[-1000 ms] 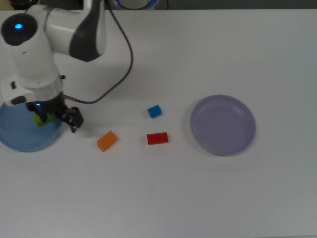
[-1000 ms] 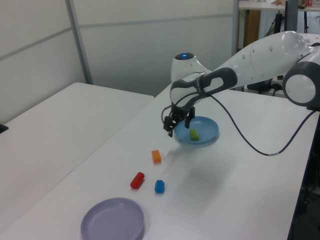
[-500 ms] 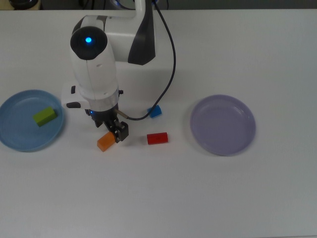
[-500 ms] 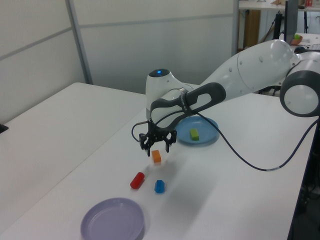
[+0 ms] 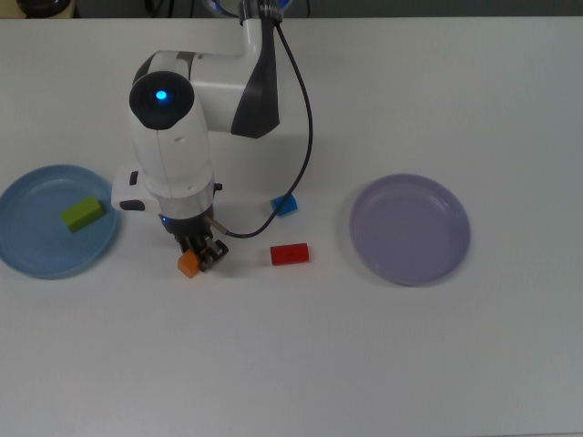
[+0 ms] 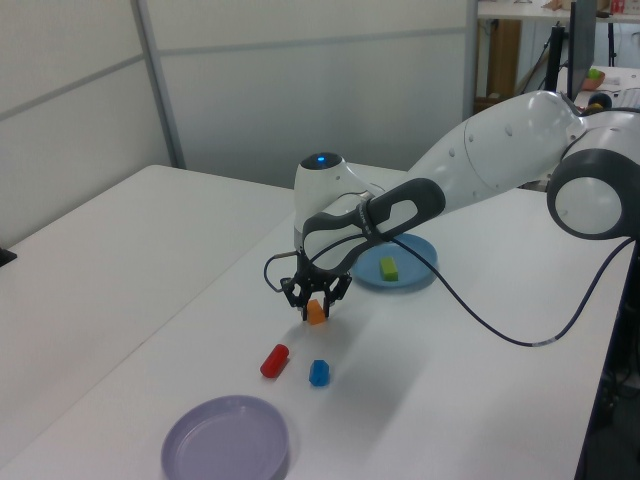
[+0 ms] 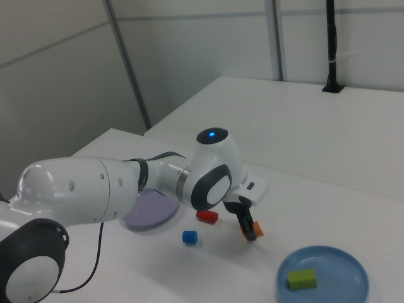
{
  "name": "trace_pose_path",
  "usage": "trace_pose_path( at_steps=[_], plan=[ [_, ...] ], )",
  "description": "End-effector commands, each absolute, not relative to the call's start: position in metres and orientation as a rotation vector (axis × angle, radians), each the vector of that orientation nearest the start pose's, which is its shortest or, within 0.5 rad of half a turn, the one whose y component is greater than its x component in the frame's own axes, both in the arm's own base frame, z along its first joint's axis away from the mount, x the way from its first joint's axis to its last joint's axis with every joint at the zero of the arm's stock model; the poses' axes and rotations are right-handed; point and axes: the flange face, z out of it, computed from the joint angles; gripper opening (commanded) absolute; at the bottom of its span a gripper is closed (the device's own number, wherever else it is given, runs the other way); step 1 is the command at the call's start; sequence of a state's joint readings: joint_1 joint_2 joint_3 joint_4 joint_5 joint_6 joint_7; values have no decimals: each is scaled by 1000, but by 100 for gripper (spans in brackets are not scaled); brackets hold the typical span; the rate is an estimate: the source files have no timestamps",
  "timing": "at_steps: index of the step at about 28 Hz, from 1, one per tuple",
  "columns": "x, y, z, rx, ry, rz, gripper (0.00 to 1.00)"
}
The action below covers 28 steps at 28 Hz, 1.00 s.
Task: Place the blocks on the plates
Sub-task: 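Carry the orange block onto the light blue plate and release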
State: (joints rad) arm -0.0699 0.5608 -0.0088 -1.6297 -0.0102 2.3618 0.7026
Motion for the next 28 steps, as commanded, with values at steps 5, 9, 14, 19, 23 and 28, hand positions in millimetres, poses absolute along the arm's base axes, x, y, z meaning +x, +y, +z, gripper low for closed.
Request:
trace_pose_path(
  at_steps=[5, 9, 14, 19, 23, 28],
  plan=[
    [703, -66, 323, -2821, 1209, -317, 1],
    [695, -83, 346, -2855, 1172, -288, 2],
    [678, -142, 378, -2874, 1175, -272, 3],
    [667, -192, 378, -2848, 1248, -286, 7],
    [657, -226, 364, -2845, 1290, -262, 7],
    [660, -241, 340, -2850, 1294, -275, 13]
  ],
)
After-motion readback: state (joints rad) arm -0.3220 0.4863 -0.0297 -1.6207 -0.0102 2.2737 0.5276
